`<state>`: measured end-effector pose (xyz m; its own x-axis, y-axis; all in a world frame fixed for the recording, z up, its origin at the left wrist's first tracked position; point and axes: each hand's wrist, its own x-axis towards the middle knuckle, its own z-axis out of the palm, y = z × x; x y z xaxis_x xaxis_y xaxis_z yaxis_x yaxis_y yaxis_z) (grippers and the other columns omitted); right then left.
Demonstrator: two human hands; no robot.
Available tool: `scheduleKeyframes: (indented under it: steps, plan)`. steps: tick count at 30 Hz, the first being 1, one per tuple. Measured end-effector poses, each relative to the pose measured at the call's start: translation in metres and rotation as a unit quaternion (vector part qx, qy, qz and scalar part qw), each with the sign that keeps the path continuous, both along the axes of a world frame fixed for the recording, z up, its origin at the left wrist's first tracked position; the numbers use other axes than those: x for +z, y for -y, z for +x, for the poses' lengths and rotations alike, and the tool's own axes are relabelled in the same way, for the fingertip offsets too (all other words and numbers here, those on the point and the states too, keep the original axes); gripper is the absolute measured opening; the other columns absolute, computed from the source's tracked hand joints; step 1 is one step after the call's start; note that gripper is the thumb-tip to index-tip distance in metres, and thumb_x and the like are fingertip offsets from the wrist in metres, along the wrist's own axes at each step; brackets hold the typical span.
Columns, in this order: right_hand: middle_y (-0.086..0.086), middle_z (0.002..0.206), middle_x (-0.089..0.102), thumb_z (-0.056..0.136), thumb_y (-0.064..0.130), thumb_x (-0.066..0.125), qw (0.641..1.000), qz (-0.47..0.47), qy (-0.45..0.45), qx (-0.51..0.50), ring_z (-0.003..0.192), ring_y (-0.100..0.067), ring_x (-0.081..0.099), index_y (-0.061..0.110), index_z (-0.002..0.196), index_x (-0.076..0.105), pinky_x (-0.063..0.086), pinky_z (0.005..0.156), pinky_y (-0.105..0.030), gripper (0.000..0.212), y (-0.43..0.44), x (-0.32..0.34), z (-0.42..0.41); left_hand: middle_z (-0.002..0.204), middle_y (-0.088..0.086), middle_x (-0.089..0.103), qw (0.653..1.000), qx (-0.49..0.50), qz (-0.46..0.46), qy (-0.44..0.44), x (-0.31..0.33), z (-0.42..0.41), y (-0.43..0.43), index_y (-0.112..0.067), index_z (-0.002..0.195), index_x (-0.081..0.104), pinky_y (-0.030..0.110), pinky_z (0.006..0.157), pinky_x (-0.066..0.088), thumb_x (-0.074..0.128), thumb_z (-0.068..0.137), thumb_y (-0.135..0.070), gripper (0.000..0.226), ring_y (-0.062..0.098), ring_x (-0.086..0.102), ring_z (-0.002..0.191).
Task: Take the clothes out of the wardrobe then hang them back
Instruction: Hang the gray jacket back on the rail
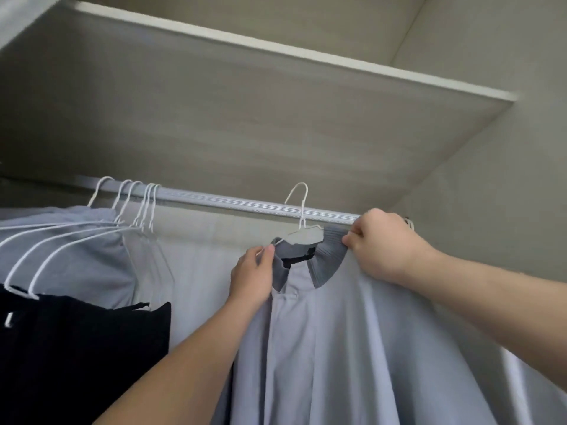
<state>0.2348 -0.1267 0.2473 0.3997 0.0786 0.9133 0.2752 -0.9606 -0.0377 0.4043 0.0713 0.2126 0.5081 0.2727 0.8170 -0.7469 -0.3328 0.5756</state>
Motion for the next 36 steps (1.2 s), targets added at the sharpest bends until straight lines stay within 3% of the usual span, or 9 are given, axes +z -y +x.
scheduleKeyframes:
  steps: [3, 9, 17, 20, 25, 28, 30, 33, 36]
  plan:
    - [-0.008, 0.067, 0.050, 0.095, 0.029, 0.056, 1.000, 0.021, 0.005, 0.002, 0.070, -0.034, 0.051, 0.008, 0.067, 0.049, 0.038, 0.062, -0.032, 0.036, -0.016, 0.002, 0.018, 0.140, -0.011, 0.057, 0.998, -0.061, 0.004, 0.020, 0.007, 0.015, -0.003, -0.037, 0.135, 0.052, 0.045, 0.114, 0.037, 0.034, 0.068, -0.096, 0.092, 0.016, 0.050, 0.132]
    - [-0.008, 0.061, 0.047, 0.094, 0.026, 0.057, 0.999, 0.048, -0.003, 0.004, 0.056, -0.027, 0.046, 0.008, 0.065, 0.048, 0.033, 0.050, -0.029, 0.035, -0.038, -0.005, 0.043, 0.144, -0.017, 0.052, 0.994, -0.102, 0.009, 0.037, -0.004, 0.028, 0.001, -0.043, 0.139, 0.050, 0.042, 0.116, 0.034, 0.039, 0.058, -0.102, 0.100, 0.012, 0.047, 0.135]
    - [-0.012, 0.085, 0.067, 0.091, 0.028, 0.060, 0.998, 0.054, -0.032, 0.004, 0.085, -0.034, 0.064, 0.003, 0.092, 0.070, 0.052, 0.070, -0.035, 0.026, -0.054, -0.014, 0.049, 0.140, -0.020, 0.054, 0.991, -0.123, 0.039, 0.022, -0.019, 0.034, -0.004, -0.052, 0.129, 0.050, 0.046, 0.109, 0.044, 0.034, 0.053, -0.105, 0.094, 0.011, 0.052, 0.130]
    - [-0.014, 0.089, 0.069, 0.091, 0.030, 0.062, 0.998, 0.043, -0.054, -0.005, 0.089, -0.035, 0.065, 0.003, 0.092, 0.071, 0.053, 0.073, -0.036, 0.029, -0.052, -0.013, 0.048, 0.146, -0.019, 0.050, 0.990, -0.123, 0.053, 0.034, -0.025, 0.031, -0.006, -0.046, 0.135, 0.050, 0.044, 0.115, 0.035, 0.033, 0.062, -0.102, 0.094, 0.009, 0.046, 0.136]
    - [-0.002, 0.112, 0.063, 0.096, 0.044, 0.044, 0.989, -0.084, 0.032, -0.120, 0.106, -0.029, 0.058, 0.022, 0.111, 0.057, 0.048, 0.081, -0.037, 0.030, -0.050, -0.029, 0.034, 0.160, -0.018, 0.030, 0.990, -0.118, 0.060, 0.054, -0.029, 0.029, -0.001, -0.041, 0.152, 0.034, 0.042, 0.122, 0.024, 0.034, 0.067, -0.089, 0.098, 0.006, 0.029, 0.147]
    - [0.001, 0.121, 0.056, 0.096, 0.052, 0.032, 0.931, -0.263, 0.111, -0.229, 0.115, -0.026, 0.053, 0.019, 0.126, 0.049, 0.039, 0.085, -0.040, 0.047, -0.046, -0.050, 0.031, 0.161, -0.017, 0.029, 0.989, -0.118, 0.047, 0.073, -0.029, 0.029, 0.007, -0.036, 0.154, 0.033, 0.041, 0.123, 0.022, 0.033, 0.070, -0.085, 0.097, 0.006, 0.025, 0.148]
    - [-0.003, 0.128, 0.056, 0.090, 0.058, 0.019, 0.912, -0.281, 0.093, -0.284, 0.118, -0.027, 0.053, 0.013, 0.137, 0.045, 0.038, 0.083, -0.042, 0.070, -0.043, -0.061, 0.031, 0.161, -0.015, 0.028, 0.990, -0.107, 0.049, 0.084, -0.030, 0.029, 0.017, -0.034, 0.155, 0.031, 0.040, 0.122, 0.021, 0.034, 0.078, -0.080, 0.090, 0.008, 0.024, 0.149]
    - [-0.012, 0.162, 0.012, 0.090, 0.066, 0.006, 0.894, -0.278, 0.021, -0.350, 0.149, -0.028, 0.013, 0.008, 0.156, 0.003, 0.023, 0.106, -0.055, 0.088, -0.040, -0.073, 0.028, 0.161, -0.012, 0.029, 0.990, -0.080, 0.052, 0.102, -0.032, 0.032, 0.033, -0.031, 0.155, 0.030, 0.040, 0.122, 0.022, 0.037, 0.092, -0.068, 0.074, 0.011, 0.025, 0.148]
    - [-0.010, 0.160, -0.027, 0.087, 0.078, 0.006, 0.873, -0.284, -0.024, -0.396, 0.148, -0.025, -0.023, 0.006, 0.150, -0.024, -0.003, 0.113, -0.064, 0.100, -0.033, -0.081, 0.026, 0.159, -0.014, 0.032, 0.989, -0.093, 0.046, 0.103, -0.033, 0.036, 0.055, -0.034, 0.154, 0.032, 0.042, 0.120, 0.026, 0.028, 0.078, -0.080, 0.088, 0.010, 0.027, 0.147]
